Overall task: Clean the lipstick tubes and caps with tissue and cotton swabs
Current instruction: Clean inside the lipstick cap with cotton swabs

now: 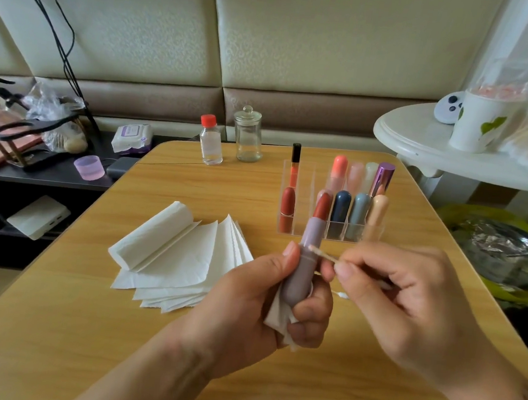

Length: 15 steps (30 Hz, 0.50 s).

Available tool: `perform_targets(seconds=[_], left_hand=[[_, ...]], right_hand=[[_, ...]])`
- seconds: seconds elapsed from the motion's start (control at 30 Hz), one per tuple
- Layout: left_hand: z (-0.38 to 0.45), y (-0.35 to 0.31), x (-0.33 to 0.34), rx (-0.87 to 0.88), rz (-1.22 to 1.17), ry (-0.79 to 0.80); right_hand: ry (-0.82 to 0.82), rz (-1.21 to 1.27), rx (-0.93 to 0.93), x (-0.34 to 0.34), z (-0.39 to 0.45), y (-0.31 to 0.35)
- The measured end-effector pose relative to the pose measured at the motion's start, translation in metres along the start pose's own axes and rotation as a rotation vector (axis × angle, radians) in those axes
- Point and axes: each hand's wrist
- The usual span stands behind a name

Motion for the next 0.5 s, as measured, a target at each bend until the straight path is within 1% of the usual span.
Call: perform_targets(seconds=[0.1, 0.2, 0.33, 0.43, 0.5], left_hand=[[0.0000, 0.0007, 0.0010, 0.014, -0.034, 0.005], [0.0008, 0.0004, -0.0019, 0.055, -0.029, -0.043], [0.0009, -0.0030, -0.0040, 0.113, 0.071, -0.148], [0.0000, -0.0044, -0.0020, 0.130, 0.199, -0.238], [-0.0008, -0.0040, -0.0001, 0.114, 0.254, -0.251]], right_hand=[[-0.054, 0.005, -0.009, -0.0011, 0.0008, -0.0001], [-0.070, -0.052, -0.004, 0.0027, -0.0009, -0.0030], [-0.142, -0.044, 0.028, 0.0052, -0.0006, -0.0060], [-0.125, -0.036, 0.015, 0.0052, -0.0002, -0.0053], [-0.115, -0.015, 0.023, 0.0060, -0.0006, -0.0053]])
Point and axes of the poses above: each hand's wrist, its own z-axis towards the middle knuckle, its own x-axis out of the palm, y = z × x
